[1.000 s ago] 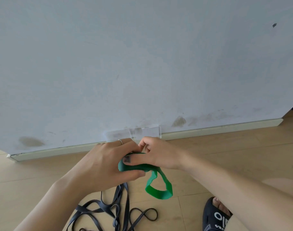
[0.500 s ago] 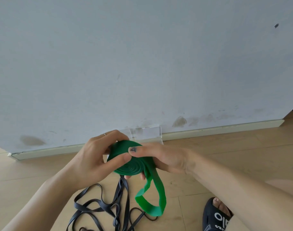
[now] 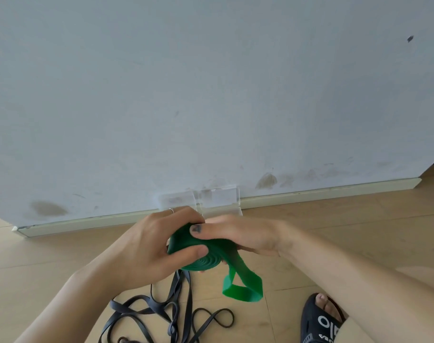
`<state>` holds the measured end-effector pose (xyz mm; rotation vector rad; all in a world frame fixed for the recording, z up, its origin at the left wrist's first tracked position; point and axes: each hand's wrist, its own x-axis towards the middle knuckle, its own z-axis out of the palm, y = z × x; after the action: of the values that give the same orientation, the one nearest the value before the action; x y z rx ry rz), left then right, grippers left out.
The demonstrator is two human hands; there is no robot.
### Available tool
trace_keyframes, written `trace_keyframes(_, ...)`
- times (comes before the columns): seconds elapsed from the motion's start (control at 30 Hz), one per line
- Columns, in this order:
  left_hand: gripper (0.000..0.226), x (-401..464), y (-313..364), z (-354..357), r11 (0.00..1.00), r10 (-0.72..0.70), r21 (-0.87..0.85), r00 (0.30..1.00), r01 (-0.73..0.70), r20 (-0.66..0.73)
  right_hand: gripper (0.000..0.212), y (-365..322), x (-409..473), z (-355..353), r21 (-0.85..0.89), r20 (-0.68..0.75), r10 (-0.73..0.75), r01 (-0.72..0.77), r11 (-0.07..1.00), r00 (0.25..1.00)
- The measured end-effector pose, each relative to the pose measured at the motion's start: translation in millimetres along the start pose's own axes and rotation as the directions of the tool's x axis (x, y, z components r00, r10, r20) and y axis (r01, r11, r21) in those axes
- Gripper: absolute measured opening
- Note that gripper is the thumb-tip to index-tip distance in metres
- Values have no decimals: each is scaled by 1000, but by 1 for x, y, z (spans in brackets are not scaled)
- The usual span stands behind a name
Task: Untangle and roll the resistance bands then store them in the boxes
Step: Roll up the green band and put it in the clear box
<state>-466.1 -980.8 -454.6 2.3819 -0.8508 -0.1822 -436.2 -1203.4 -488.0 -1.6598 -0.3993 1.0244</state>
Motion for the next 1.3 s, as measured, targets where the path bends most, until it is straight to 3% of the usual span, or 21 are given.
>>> trace_keyframes(0.17, 37, 7, 7, 8, 990, -8, 141, 999, 3, 32, 78, 11, 11, 11, -261, -270, 21, -94, 961, 963)
trace_keyframes(0.3, 28, 6, 7, 8, 997, 30, 71, 999, -31, 15, 80, 4, 0, 6, -183, -140, 74, -99, 978, 987)
trace_keyframes(0.37, 24, 2, 1, 1, 1000, 27, -15, 999, -27, -34, 61, -4, -10, -2, -73, -63, 38, -43, 996, 997)
trace_keyframes(0.47, 24, -2, -2, -2, 998, 24, -49, 997, -27, -78, 52, -4, -13, -3, 38, -46, -10, 12, 999, 999)
trace_keyframes(0.63, 25, -4, 1, -1, 1000, 20, -19, 997, -22, -75, 30, -8, -16, 1, 50, -42, -14, 16, 999, 999)
trace_keyframes(0.8, 37, 2, 1, 1, 993, -59, 98, 993, 69, -101, 62, -7, -8, 8, -97, -315, -37, 7, 995, 948)
trace_keyframes(0.9, 40, 4, 0, 7, 986, -85, 136, 993, 96, -83, 75, -2, -6, 10, -180, -354, -17, -51, 982, 935)
trace_keyframes(1.03, 26, 4, 1, 3, 999, 3, 36, 1000, -2, -22, 63, -9, -12, 5, -157, -219, 38, -73, 985, 975)
trace_keyframes(1.17, 23, -1, -5, 0, 995, -12, -97, 999, 8, -34, 40, -12, -20, -1, 34, 6, 63, -63, 997, 998)
trace_keyframes(1.23, 23, -2, -3, 0, 995, -6, -101, 999, 2, -40, 37, -10, -18, -3, 3, 2, 50, -50, 999, 999)
trace_keyframes(1.3, 27, 0, 1, 2, 999, -22, -42, 1000, 22, -11, 54, -6, -11, 1, -44, -108, 57, -62, 997, 992)
